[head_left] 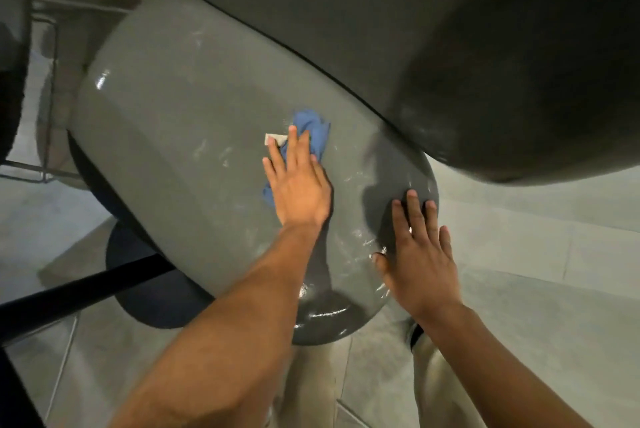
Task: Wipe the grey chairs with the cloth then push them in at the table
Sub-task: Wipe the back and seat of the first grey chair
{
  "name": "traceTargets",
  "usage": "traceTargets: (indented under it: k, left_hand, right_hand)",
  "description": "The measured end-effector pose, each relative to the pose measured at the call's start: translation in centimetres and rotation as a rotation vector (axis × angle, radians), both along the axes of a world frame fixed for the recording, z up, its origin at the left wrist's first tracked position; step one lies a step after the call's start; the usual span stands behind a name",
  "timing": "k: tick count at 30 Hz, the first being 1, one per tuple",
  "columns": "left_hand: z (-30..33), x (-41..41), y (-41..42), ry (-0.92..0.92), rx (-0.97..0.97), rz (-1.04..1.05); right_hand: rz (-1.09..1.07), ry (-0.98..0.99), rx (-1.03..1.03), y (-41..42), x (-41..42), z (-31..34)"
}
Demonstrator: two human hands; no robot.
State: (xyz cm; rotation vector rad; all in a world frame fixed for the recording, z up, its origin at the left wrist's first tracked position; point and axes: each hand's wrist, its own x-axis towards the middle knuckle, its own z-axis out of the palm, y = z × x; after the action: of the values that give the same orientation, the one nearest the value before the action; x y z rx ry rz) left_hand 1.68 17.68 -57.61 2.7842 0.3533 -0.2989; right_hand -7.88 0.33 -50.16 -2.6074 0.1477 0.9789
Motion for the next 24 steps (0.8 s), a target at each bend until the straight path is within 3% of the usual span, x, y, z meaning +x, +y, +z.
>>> traceTargets:
  k: [4,9,14,21,24]
  left_hand:
    - [0.7,-4.6,-5.8,0.017,-0.027,-0.337]
    - [3.1,-10.4,-3.2,0.132,-0.1,-0.436]
    - [6.1,-11.8,0.6,0.163,-0.178,-0.159]
    - [7.5,-12.3,-0.2,0.233,-0.245,0.088]
    - [7.9,-13.0,-1.3,0.248,-0.282,0.183]
  right_hand:
    - [-0.092,0.001,0.027,-0.7,-0.8,0.3]
    - [-0.228,-0.099,0.107,-0.4,-1.0,1.4]
    - [-0.249,-0.18,0.15,1.2,1.0,1.9]
    - [0.16,-0.036,0.053,3.5,4.9,1.9]
    - [0.238,0.017,-0.027,3.5,5.1,2.1]
